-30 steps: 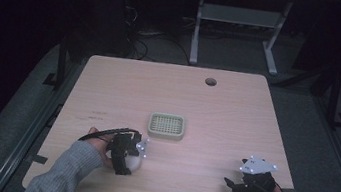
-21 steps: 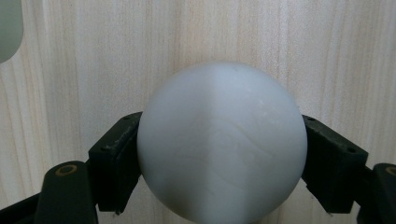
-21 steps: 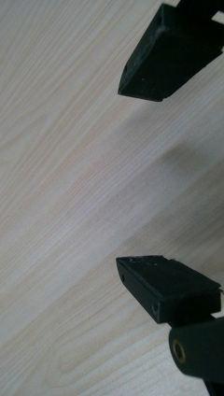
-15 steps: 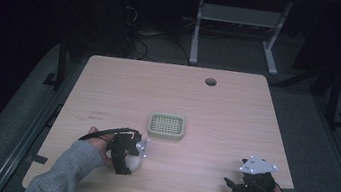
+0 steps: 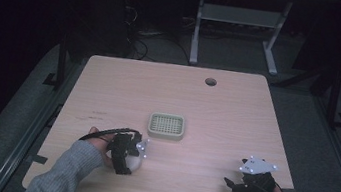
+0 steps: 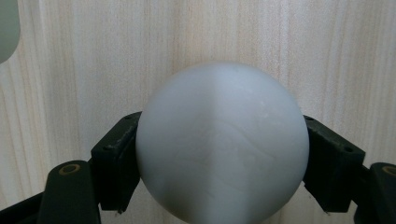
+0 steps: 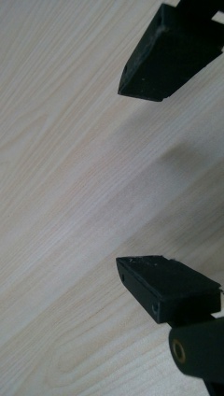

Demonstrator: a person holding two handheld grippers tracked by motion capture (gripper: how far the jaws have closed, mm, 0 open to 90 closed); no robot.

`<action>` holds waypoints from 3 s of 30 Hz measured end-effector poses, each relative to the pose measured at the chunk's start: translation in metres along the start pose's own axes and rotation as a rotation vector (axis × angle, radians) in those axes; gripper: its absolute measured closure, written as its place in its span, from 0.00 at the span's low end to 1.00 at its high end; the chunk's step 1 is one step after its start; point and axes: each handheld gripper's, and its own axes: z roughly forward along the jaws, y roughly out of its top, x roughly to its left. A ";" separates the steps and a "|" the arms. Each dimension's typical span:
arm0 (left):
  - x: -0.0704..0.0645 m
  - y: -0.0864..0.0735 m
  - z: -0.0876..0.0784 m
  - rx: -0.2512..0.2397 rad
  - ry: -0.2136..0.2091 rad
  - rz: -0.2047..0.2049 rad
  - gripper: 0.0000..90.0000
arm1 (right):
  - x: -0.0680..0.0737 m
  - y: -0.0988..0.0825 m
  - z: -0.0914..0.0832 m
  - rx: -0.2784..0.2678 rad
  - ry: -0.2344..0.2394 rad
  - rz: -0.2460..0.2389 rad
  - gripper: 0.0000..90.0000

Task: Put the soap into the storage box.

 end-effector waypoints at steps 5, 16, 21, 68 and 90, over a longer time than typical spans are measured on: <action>-0.002 0.000 0.000 0.003 0.011 0.011 0.26 | 0.000 0.000 0.000 0.002 0.001 -0.001 0.16; -0.002 0.000 0.000 0.002 0.000 0.007 0.26 | 0.000 0.000 0.000 -0.003 -0.001 0.002 0.15; -0.002 0.000 -0.001 0.002 0.000 0.001 0.26 | 0.000 0.000 0.000 -0.004 -0.002 0.002 0.16; 0.005 0.012 -0.022 0.002 0.006 0.021 0.27 | -0.002 -0.002 0.000 -0.010 0.000 0.013 0.16; 0.015 0.021 -0.021 0.014 -0.018 0.036 0.27 | -0.003 -0.003 -0.001 -0.010 -0.007 0.013 0.15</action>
